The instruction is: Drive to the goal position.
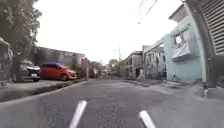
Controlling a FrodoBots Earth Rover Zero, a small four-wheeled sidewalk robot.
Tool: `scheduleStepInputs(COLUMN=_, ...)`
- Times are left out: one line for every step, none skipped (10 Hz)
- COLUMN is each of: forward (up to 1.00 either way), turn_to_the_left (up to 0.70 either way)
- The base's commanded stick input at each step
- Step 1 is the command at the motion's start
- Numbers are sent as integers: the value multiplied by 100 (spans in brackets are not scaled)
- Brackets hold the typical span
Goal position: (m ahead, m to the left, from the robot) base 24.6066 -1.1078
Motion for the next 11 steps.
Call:
scheduleStepInputs(forward=70, turn_to_the_left=0)
scheduleStepInputs(forward=70, turn_to_the_left=0)
scheduleStepInputs(forward=70, turn_to_the_left=0)
scheduleStepInputs(forward=70, turn_to_the_left=0)
scheduleStepInputs(forward=70, turn_to_the_left=-5)
scheduleStepInputs(forward=70, turn_to_the_left=-15)
scheduleStepInputs(forward=70, turn_to_the_left=-35)
scheduleStepInputs(forward=70, turn_to_the_left=-35)
scheduleStepInputs(forward=70, turn_to_the_left=-35)
scheduleStepInputs(forward=70, turn_to_the_left=-35)
scheduleStepInputs(forward=70, turn_to_the_left=-35)
